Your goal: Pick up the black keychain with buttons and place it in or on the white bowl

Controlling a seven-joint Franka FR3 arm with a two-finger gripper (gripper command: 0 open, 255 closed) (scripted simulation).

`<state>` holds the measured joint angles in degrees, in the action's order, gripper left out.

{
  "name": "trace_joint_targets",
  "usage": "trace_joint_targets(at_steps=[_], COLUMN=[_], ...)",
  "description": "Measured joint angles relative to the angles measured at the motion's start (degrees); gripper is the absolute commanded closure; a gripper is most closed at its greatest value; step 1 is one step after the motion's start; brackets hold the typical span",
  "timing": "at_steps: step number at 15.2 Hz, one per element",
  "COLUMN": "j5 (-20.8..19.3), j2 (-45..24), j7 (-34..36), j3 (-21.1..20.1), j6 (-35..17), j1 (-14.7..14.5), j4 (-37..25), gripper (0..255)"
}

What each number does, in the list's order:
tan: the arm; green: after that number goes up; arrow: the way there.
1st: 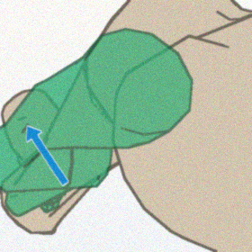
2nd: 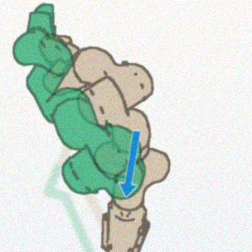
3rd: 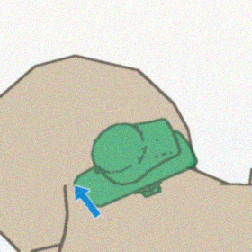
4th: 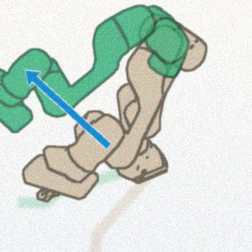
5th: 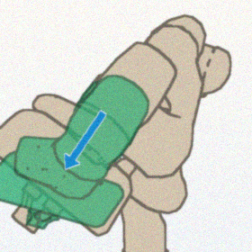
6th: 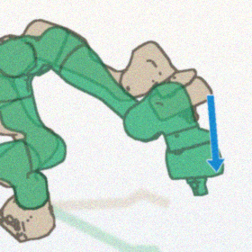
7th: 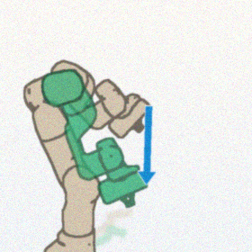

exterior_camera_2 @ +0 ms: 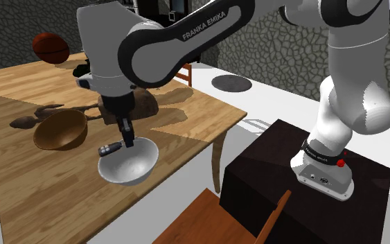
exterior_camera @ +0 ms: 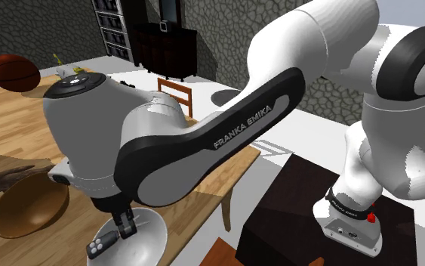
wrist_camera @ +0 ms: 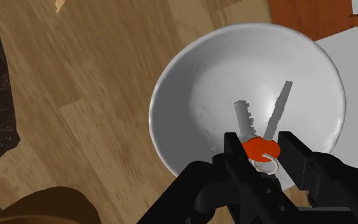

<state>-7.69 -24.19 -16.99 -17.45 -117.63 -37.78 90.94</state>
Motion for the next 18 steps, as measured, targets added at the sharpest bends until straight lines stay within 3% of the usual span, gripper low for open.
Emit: trace_joint_targets(at_steps=[8,14,15,18], j5=[-0.83,-1.0,-1.0,-1.01], j2=[-2.05,-2.5,-2.5,-2.51], j7=[0.46,0.65,0.65,0.65], j3=[0.44,0.5,0.5,0.5], j6=[-5.25,-5.95,-5.96,-5.96], j1=[-0.07,-0.2,-0.2,-0.2], j4=[3.29,3.54,3.54,3.53], gripper=[255,255,0,0])
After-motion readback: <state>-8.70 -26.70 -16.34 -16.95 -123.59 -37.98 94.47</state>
